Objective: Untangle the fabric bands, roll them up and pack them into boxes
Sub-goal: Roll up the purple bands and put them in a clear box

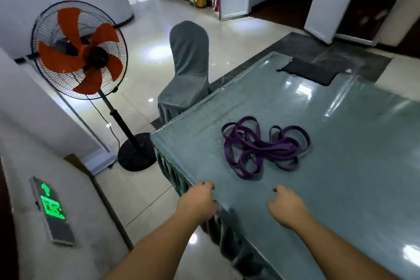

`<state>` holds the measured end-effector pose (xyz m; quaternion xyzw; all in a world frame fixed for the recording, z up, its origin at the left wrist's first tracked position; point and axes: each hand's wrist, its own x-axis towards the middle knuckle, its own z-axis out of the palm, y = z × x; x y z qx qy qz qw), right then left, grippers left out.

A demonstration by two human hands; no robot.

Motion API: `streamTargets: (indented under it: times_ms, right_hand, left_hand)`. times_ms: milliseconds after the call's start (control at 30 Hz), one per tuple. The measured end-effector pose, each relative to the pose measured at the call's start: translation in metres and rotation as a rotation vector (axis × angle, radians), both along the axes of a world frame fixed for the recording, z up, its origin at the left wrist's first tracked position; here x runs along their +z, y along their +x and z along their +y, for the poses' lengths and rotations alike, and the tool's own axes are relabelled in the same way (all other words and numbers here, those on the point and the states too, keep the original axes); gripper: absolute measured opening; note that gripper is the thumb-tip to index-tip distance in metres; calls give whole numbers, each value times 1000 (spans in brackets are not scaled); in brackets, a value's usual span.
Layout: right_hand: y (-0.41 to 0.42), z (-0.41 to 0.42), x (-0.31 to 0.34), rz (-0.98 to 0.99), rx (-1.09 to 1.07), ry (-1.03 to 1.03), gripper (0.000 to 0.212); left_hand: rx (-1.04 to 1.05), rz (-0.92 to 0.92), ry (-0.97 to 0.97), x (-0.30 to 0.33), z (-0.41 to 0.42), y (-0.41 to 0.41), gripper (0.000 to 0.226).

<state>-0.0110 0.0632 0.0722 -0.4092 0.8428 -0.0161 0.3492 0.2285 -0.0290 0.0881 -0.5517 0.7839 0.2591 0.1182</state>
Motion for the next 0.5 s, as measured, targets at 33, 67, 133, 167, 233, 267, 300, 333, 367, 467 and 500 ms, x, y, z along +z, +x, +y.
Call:
streamTargets:
  times_ms: [33, 67, 133, 167, 233, 267, 300, 333, 367, 467, 500]
  right_hand:
    - [-6, -6, 1, -3, -21, -14, 60]
    - [-13, -13, 3, -8, -41, -31, 60]
    - [-27, -26, 8, -31, -82, -71, 59]
    - [-33, -32, 10, -45, -101, -93, 58]
    - [-47, -43, 15, -68, -132, -144, 57]
    - [-55, -48, 17, -76, -146, -167, 56]
    - [-59, -53, 19, -81, -153, -185, 53]
    - [-62, -56, 21, -84, -160, -196, 51]
    - [-68, -58, 20, -89, -175, -202, 49]
    - [-81, -54, 15, -101, -224, -206, 47]
    - [-84, -50, 12, -103, -242, -200, 46]
  left_hand:
    - [-24, -4, 2, 0, -7, -7, 50]
    - [-49, -9, 2, 1, -14, -15, 50]
    - [-89, -29, 17, 3, -28, -33, 51]
    - [-102, -40, 26, 5, -34, -42, 52]
    - [-128, -56, 37, 5, -43, -59, 52]
    - [-148, -59, 33, 5, -48, -70, 52]
    - [-164, -60, 28, 5, -50, -77, 51]
    - [-179, -56, 24, 5, -52, -83, 51]
    - [-198, -53, 23, 4, -55, -92, 50]
    - [-261, -67, 38, 0, -63, -117, 45]
    - [-279, -75, 46, 0, -67, -126, 44]
